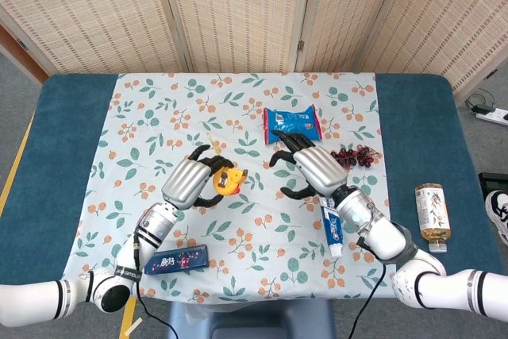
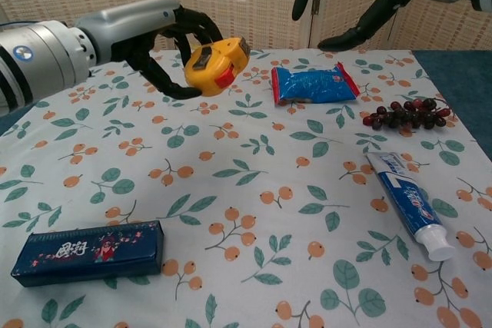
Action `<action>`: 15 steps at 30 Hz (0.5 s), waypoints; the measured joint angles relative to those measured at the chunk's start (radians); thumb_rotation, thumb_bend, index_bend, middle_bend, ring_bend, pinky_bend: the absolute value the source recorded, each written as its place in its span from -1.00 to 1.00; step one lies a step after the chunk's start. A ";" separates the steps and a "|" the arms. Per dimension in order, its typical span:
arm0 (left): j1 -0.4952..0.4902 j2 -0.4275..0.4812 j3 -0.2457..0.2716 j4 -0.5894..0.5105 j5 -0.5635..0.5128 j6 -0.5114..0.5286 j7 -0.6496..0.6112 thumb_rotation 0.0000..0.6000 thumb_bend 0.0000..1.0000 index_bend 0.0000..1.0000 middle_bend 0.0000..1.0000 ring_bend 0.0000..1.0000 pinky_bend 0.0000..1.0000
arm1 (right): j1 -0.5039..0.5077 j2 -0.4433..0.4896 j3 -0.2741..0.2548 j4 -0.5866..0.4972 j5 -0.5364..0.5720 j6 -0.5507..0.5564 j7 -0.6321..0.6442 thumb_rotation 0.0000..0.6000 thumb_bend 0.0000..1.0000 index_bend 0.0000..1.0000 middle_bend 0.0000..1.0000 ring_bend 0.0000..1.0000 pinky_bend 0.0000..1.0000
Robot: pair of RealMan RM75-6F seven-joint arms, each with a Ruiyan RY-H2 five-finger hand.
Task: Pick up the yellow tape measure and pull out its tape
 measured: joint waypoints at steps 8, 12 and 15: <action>-0.015 -0.020 -0.003 -0.010 0.009 0.020 0.027 1.00 -0.25 0.16 0.04 -0.12 -0.74 | 0.055 -0.058 0.000 0.038 0.057 -0.012 -0.021 1.00 -0.35 -0.17 -0.99 -0.99 -1.00; -0.021 -0.030 -0.004 -0.014 0.008 0.026 0.036 1.00 -0.24 0.16 0.04 -0.12 -0.74 | 0.071 -0.074 -0.002 0.052 0.073 -0.009 -0.022 1.00 -0.35 -0.16 -0.98 -0.99 -1.00; -0.025 -0.036 -0.002 -0.014 0.008 0.028 0.045 1.00 -0.24 0.16 0.04 -0.12 -0.74 | 0.079 -0.078 -0.004 0.057 0.081 -0.007 -0.022 1.00 -0.35 -0.15 -0.98 -0.98 -1.00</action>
